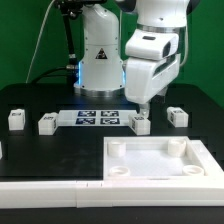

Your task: Assemble one leg

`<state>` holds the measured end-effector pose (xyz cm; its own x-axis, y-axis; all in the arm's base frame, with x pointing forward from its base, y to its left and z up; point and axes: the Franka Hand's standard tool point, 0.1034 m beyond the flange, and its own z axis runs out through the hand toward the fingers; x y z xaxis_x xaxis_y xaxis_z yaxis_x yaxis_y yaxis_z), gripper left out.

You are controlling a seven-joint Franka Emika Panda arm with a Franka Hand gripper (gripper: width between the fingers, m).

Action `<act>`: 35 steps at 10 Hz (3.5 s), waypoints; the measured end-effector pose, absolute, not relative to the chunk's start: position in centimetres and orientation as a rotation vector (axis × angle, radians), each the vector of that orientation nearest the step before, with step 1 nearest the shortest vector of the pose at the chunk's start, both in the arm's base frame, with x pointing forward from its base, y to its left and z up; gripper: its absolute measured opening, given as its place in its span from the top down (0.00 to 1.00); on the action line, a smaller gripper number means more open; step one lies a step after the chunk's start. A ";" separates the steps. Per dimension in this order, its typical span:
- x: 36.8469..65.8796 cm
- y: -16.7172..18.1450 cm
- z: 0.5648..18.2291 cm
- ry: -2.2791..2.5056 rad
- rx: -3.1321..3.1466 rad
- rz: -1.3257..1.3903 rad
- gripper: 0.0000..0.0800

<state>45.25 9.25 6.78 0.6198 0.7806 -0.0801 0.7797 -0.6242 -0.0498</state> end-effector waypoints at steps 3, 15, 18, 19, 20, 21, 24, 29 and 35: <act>43.8 11.6 6.4 -0.808 -3.036 0.160 0.19; 39.2 18.6 5.1 -0.187 -3.113 0.169 0.19; 37.5 17.9 4.5 -0.203 -3.119 0.201 0.19; 37.3 18.0 4.4 -0.190 -3.123 0.210 0.19; 37.2 17.9 4.4 -0.204 -3.126 0.249 0.19; 37.3 18.0 4.4 -0.203 -3.124 0.242 0.19; 36.7 17.4 4.5 -0.260 -3.115 0.533 0.19; 35.9 17.5 4.3 -0.381 -2.976 1.118 0.19; 34.1 17.4 2.6 -0.345 -2.817 1.597 0.19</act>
Offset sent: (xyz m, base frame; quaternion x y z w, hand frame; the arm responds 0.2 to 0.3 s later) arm -0.0170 0.0289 -0.0018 0.0035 0.0093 0.2316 0.9728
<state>34.05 17.37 2.60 0.4982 0.1264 -0.8578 0.2385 -0.9711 -0.0047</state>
